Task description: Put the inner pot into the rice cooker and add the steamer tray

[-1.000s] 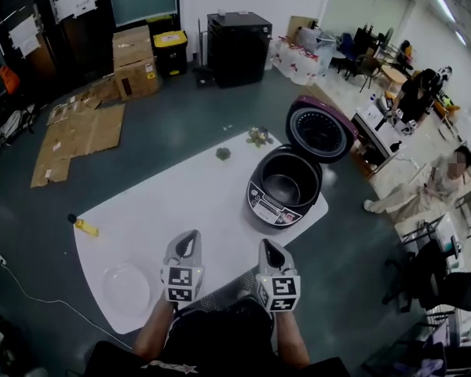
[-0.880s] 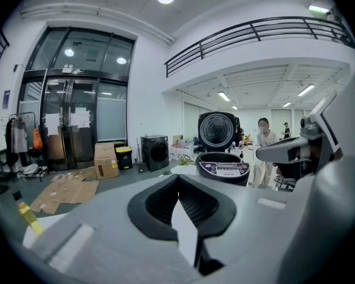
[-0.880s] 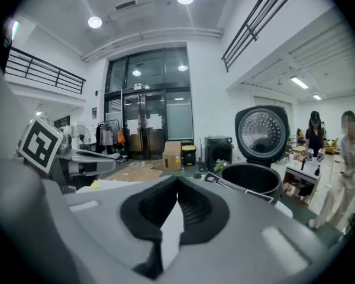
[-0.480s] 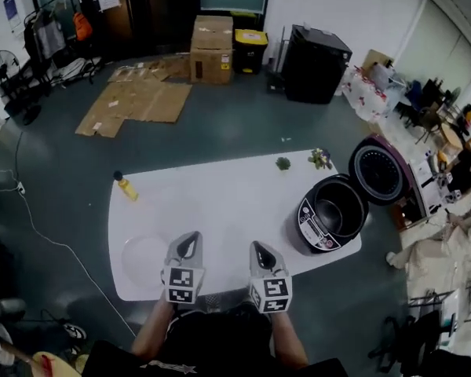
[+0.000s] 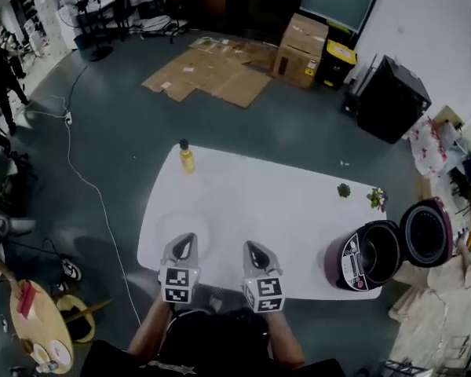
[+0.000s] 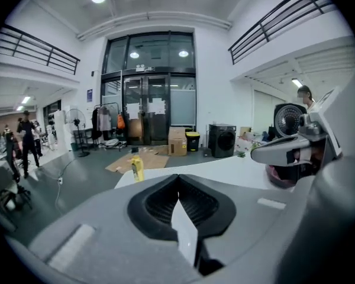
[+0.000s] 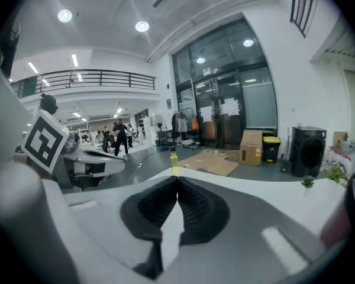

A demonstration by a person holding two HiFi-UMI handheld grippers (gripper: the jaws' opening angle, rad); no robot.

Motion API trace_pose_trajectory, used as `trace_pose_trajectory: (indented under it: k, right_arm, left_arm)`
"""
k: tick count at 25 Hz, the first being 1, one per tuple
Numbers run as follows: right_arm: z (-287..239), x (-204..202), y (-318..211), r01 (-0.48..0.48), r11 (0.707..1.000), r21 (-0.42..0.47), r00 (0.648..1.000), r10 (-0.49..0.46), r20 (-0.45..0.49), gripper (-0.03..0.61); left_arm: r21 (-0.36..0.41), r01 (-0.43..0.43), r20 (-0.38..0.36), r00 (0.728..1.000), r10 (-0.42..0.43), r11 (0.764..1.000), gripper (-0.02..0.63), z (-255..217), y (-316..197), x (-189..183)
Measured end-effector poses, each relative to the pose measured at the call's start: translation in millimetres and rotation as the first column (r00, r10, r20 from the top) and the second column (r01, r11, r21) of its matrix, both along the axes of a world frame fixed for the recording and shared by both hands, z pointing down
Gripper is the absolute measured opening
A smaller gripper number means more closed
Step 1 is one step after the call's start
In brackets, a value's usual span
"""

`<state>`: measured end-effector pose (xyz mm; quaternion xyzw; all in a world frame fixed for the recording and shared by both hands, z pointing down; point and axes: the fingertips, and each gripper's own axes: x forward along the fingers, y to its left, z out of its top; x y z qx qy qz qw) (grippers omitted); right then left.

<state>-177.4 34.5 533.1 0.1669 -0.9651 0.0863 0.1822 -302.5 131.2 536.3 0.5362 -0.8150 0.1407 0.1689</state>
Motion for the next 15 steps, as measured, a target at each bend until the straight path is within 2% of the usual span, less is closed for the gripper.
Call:
trace_pose_trajectory:
  k: [5, 9, 15]
  right_arm:
    - [21, -38, 31, 0.119, 0.993, -0.030, 0.992, -0.120, -0.033, 0.006]
    - [53, -63, 53, 0.205, 0.977, -0.063, 0.975, -0.209, -0.069, 0.006]
    - [103, -86, 70, 0.259, 0.960, -0.108, 0.952, -0.272, -0.137, 0.006]
  left_arm:
    - [-0.035, 0.128, -0.026, 0.991, -0.129, 0.991, 0.011, 18, 50, -28]
    - [-0.073, 0.223, -0.052, 0.973, -0.227, 0.972, 0.011, 46, 87, -37]
    - [-0.124, 0.295, -0.087, 0.948, -0.307, 0.947, 0.011, 87, 120, -53]
